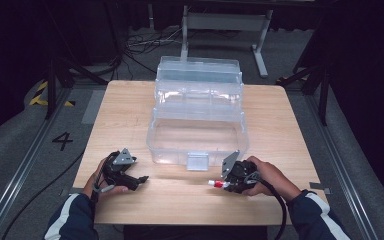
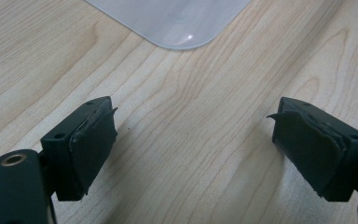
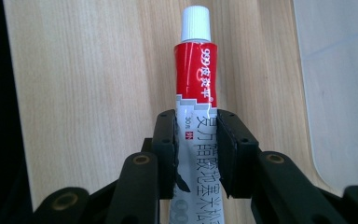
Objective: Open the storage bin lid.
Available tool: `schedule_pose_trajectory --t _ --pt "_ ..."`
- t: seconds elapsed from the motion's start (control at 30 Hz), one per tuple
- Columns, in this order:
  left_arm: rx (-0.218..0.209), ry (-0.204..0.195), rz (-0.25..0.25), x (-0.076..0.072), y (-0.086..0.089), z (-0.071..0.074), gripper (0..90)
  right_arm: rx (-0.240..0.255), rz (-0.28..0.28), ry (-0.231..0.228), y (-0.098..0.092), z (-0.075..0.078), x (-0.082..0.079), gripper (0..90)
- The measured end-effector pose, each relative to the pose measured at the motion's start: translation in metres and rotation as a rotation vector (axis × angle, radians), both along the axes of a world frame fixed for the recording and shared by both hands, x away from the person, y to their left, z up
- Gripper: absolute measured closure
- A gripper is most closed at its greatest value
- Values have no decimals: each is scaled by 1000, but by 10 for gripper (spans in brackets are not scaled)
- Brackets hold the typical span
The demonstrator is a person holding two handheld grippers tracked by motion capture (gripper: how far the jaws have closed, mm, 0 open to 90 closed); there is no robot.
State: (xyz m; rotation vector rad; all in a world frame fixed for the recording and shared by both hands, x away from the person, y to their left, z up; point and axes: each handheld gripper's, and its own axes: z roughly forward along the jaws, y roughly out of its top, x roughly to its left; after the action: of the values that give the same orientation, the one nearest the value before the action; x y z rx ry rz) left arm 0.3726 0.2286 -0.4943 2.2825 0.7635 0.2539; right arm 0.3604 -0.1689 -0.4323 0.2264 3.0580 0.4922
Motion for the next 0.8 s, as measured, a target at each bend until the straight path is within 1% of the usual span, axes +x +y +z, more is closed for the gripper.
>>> schedule_pose_trajectory --t 0.07,0.13,0.27,0.3,0.47,0.73,0.8 --pt "1 0 -1 0 0 0 137 2 -8 -9 -4 3 0 705" --pt "1 0 -1 0 0 0 137 18 -24 -16 -10 9 1 704" --pt "0 0 -1 0 0 0 137 43 -36 -35 -20 19 0 704" --pt "0 0 0 0 0 0 137 58 -40 -44 -23 23 0 704" --pt "1 0 -1 0 0 0 137 94 -55 -69 -34 36 -1 704" --pt "0 -1 -1 0 0 0 136 130 -63 -101 -44 51 -2 705" --pt "0 -2 -1 0 0 0 137 129 -63 -112 -44 54 -3 705"
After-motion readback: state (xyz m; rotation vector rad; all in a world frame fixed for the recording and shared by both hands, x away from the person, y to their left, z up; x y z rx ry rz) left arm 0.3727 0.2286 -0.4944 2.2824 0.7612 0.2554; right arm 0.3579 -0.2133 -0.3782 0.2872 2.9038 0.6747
